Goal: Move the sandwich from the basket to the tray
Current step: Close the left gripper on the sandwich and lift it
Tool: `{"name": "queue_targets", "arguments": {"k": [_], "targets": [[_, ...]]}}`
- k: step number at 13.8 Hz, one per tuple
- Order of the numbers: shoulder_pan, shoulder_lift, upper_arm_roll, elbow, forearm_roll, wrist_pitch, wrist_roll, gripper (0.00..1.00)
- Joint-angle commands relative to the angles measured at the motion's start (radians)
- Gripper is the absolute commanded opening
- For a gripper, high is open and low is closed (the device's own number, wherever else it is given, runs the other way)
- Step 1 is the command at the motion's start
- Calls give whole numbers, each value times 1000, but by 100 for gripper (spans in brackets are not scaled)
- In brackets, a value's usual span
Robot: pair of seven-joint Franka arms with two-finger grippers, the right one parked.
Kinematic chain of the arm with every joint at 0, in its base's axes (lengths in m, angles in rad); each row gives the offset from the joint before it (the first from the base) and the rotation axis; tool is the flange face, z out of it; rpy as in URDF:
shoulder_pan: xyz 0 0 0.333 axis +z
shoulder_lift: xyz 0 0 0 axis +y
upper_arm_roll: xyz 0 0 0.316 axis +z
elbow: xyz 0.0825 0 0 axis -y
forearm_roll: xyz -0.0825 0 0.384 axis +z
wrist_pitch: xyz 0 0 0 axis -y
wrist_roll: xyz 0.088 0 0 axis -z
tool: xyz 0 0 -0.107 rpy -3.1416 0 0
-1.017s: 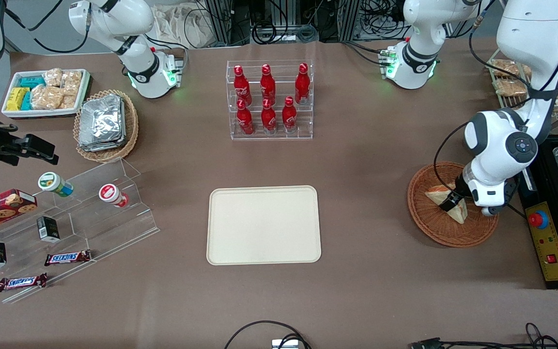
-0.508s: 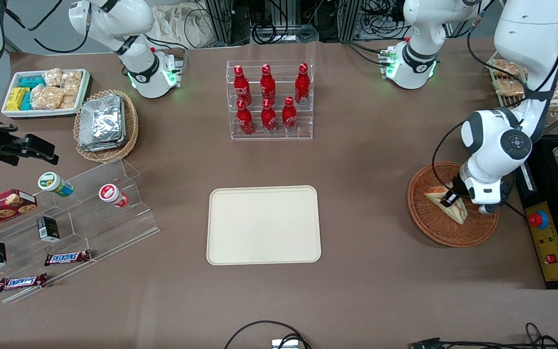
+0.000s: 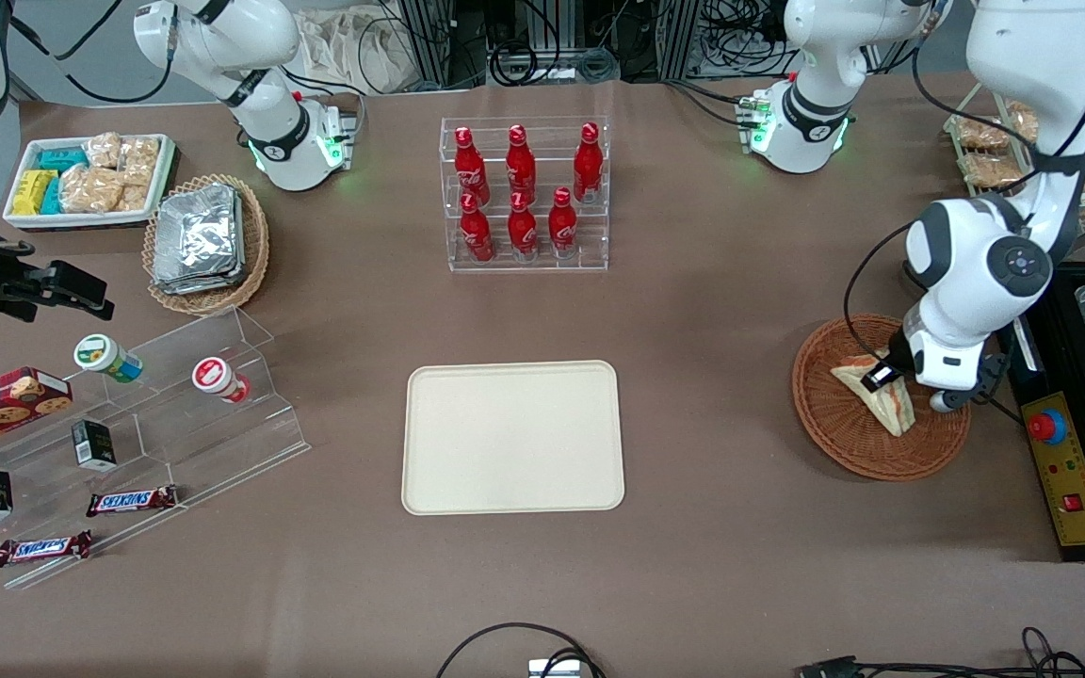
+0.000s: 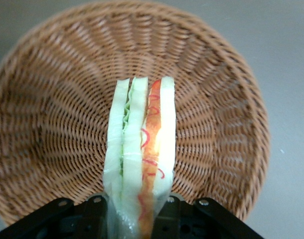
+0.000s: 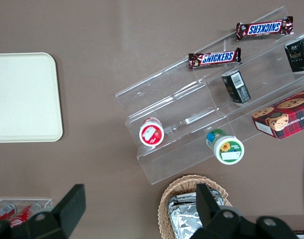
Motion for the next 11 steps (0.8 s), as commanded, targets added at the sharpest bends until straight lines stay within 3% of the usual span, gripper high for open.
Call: {"name": "queue_targets", "arguments": {"k": [1,4,7,11], "targets": [[-1,-76,-10,-8,7,-43,190,21],[-1,-90,-24,4,9,-60,368,21],[-1,-105,-33,6,73,-61,566,19],[-1,-98,-93,52,78,-79,570,20]]}}
